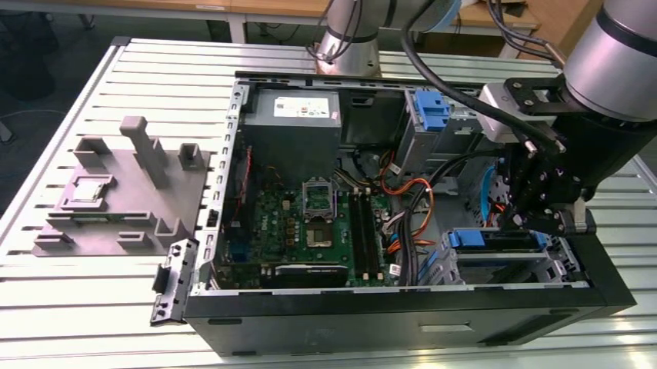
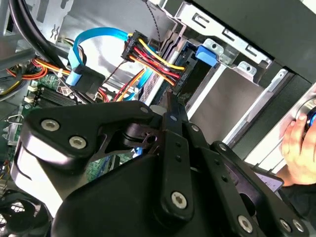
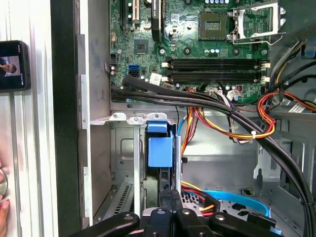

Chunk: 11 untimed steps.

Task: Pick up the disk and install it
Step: 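Insert the second disk wire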

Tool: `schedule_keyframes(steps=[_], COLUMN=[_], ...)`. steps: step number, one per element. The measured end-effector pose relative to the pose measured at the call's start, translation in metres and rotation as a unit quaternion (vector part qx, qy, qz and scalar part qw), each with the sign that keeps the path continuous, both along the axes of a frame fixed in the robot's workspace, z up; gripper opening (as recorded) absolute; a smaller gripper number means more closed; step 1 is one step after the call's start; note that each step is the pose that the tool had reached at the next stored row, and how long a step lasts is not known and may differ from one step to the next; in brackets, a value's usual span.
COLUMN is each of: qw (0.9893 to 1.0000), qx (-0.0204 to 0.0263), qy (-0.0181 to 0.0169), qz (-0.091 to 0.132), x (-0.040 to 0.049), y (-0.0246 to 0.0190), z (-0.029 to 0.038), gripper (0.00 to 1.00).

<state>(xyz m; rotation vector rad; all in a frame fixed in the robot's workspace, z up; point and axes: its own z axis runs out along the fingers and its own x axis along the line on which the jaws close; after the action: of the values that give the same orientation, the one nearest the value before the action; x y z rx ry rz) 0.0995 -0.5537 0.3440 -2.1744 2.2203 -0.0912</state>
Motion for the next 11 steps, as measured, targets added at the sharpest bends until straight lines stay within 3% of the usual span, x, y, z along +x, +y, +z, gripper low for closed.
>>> schedule_keyframes(steps=[3, 7, 11], qw=[1.0, 1.0, 1.0], qx=[0.0002, 0.0002, 0.0003], qy=[0.0, 0.0, 0.0], qz=[0.0, 0.0, 0.0], x=[0.0, 0.0, 0.0], y=[0.0014, 0.0032, 0.0085], z=[0.0049, 0.0183, 0.0292], gripper=[0.1, 0.1, 0.1])
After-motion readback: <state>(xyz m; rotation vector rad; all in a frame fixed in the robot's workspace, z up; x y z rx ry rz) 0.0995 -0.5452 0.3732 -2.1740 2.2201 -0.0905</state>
